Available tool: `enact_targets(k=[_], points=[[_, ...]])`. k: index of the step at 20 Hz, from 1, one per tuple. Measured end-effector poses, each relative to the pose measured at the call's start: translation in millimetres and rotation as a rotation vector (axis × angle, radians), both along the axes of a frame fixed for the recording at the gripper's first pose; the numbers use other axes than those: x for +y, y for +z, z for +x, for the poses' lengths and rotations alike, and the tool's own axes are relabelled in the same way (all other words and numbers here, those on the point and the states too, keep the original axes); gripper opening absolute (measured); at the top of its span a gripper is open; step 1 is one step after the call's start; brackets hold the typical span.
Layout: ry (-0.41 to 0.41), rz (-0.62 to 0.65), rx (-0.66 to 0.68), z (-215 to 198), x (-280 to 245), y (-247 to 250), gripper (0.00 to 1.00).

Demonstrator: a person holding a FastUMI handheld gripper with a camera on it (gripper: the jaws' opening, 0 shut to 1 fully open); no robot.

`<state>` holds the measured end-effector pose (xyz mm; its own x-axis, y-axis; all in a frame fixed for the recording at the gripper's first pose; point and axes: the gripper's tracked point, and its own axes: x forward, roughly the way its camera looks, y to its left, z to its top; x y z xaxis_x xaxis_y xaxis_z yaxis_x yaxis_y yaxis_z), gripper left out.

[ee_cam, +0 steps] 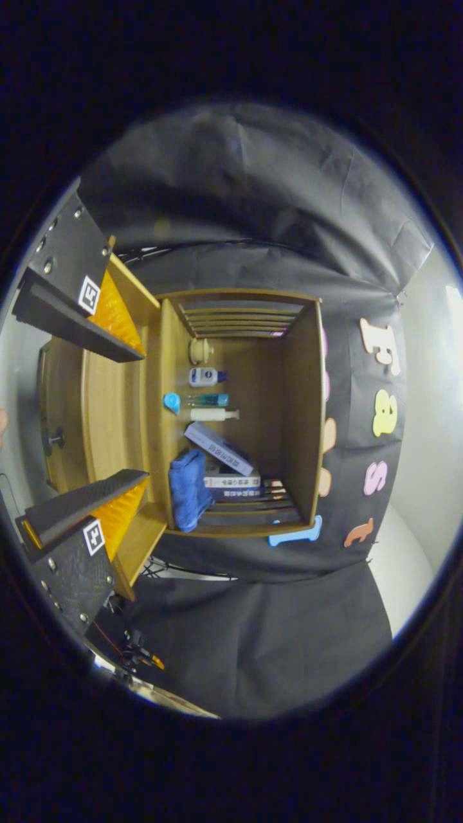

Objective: Pull open the drawer, take out the items inside it, and place them on the countertop above the cabinet.

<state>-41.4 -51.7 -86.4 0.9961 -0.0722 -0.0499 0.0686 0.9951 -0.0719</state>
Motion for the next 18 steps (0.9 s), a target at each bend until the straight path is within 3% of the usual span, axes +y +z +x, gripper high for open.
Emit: enact_targets(k=[11,14,18], points=[[-0.041,-0.012,0.102,16.4,-27.5,-91.6,1.0],[0.069,0.027,0.075,19.4,-5.8,-94.1,0.99],[0.069,0.044,0.003,21.2,-3.1,-89.1,0.98]])
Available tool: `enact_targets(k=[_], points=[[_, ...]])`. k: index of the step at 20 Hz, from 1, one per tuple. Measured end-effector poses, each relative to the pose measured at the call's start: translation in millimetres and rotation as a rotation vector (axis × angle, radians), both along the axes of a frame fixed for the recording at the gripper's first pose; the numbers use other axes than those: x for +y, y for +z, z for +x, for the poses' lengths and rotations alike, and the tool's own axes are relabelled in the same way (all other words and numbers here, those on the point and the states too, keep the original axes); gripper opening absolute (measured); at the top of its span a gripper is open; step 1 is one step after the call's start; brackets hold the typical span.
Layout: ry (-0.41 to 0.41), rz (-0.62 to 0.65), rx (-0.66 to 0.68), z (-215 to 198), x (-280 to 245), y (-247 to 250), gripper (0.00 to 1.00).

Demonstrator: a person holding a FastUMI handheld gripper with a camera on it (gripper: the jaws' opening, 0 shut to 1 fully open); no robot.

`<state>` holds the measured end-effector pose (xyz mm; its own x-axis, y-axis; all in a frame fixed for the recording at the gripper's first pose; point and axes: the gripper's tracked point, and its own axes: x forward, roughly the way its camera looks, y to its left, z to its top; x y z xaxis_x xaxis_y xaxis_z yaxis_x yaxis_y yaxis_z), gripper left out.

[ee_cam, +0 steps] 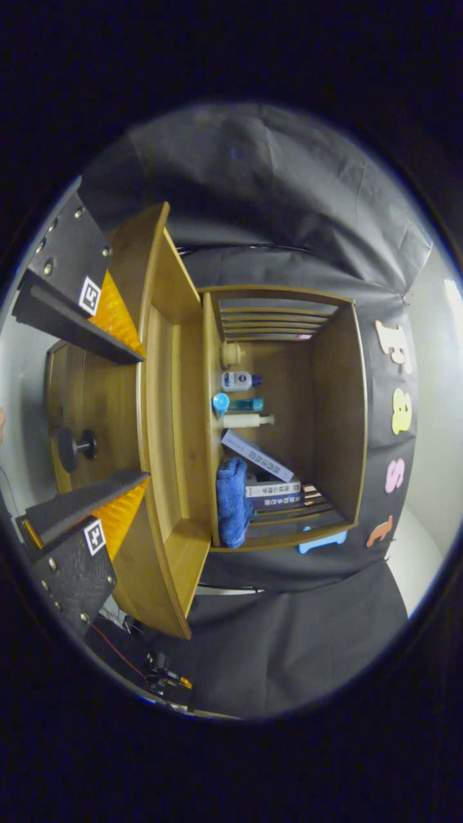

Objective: Pull open the drawer, take out the items inside it, and place them on the countertop above the cabinet.

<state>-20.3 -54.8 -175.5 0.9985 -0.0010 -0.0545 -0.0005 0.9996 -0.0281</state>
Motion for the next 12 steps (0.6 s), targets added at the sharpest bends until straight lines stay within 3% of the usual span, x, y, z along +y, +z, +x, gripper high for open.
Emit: enact_targets(k=[7,12], points=[[0.007,-0.015,-0.042,51.7,7.1,6.9,0.99],[0.013,0.015,-0.179,99.2,12.1,16.2,0.99]])
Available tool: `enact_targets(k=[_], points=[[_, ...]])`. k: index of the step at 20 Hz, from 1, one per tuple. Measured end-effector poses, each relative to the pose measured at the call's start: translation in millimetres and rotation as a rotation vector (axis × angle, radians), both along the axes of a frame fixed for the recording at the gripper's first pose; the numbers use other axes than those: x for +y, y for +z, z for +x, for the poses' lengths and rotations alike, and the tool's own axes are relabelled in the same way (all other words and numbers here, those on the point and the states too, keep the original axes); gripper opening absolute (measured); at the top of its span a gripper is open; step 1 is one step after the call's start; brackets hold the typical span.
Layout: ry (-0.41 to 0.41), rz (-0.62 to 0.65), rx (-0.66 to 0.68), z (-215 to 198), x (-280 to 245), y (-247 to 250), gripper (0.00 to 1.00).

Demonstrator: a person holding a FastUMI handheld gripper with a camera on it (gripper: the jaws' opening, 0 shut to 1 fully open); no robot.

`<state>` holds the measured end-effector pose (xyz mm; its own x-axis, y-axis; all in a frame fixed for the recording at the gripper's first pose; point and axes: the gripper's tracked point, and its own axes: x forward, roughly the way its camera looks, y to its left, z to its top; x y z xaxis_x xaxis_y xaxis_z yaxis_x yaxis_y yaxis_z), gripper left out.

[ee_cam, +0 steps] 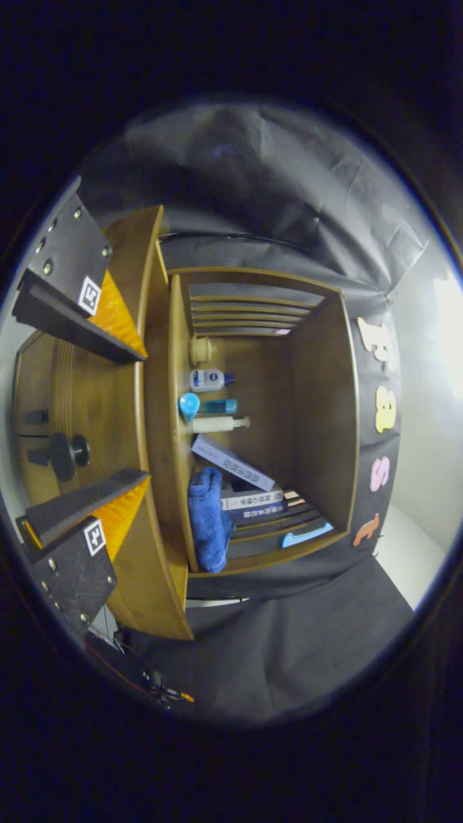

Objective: Pull open the drawer, take out the items inside it, and place them on the countertop above the cabinet.

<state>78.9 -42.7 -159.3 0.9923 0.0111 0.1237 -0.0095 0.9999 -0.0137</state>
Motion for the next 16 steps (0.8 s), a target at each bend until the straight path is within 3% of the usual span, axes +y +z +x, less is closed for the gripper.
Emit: enact_targets(k=[9,16], points=[[0.007,0.034,-0.052,32.3,3.6,-7.4,0.99],[0.031,-0.091,-0.125,75.9,10.4,-7.4,0.99]])
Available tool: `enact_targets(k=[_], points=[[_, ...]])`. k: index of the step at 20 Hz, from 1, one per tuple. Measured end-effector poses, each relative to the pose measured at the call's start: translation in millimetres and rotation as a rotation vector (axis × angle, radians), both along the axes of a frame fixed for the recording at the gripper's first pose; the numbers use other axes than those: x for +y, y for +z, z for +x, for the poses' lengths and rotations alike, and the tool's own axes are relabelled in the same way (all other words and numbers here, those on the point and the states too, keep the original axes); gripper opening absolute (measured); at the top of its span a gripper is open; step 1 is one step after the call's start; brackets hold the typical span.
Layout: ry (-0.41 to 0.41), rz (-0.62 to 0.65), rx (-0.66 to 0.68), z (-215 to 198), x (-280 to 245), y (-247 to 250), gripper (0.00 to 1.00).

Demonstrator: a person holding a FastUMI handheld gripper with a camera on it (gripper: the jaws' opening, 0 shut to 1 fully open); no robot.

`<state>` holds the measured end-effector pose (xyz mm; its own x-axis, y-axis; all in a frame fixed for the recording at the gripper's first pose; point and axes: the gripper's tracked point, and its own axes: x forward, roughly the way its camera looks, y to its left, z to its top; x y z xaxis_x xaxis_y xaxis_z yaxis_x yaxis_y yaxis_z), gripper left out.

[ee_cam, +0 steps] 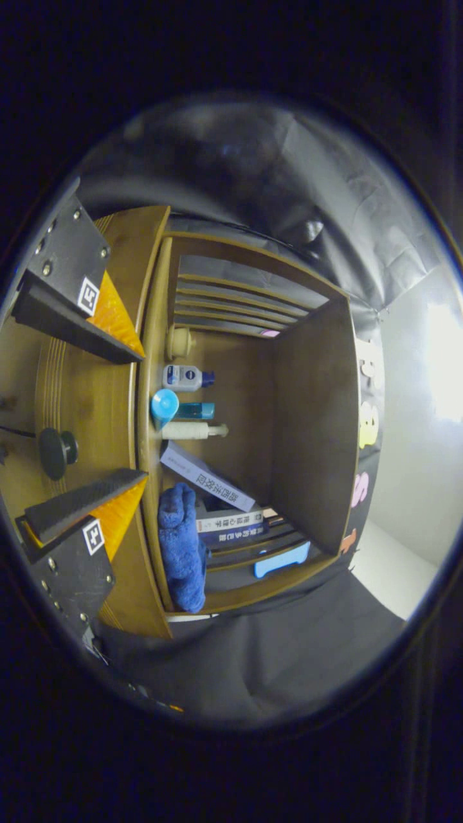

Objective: Pull open the drawer, take out the items inside it, and place them on the countertop above the cabinet.

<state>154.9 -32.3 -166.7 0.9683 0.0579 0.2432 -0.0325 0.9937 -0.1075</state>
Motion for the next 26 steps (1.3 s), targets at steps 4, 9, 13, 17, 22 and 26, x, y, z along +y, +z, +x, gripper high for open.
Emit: enact_targets(k=[4,9,13,17,22,26], points=[[-0.014,-0.034,0.07,14.7,3.2,-0.2,0.99],[-0.027,-0.035,0.138,24.0,3.3,0.0,0.99],[-0.033,0.025,0.199,25.8,1.8,-1.4,0.99],[-0.044,0.005,0.379,23.7,3.6,-3.7,0.98],[-0.057,0.06,0.399,-27.5,4.3,62.1,0.99],[-0.067,0.052,0.334,-84.8,0.2,127.6,0.99]])
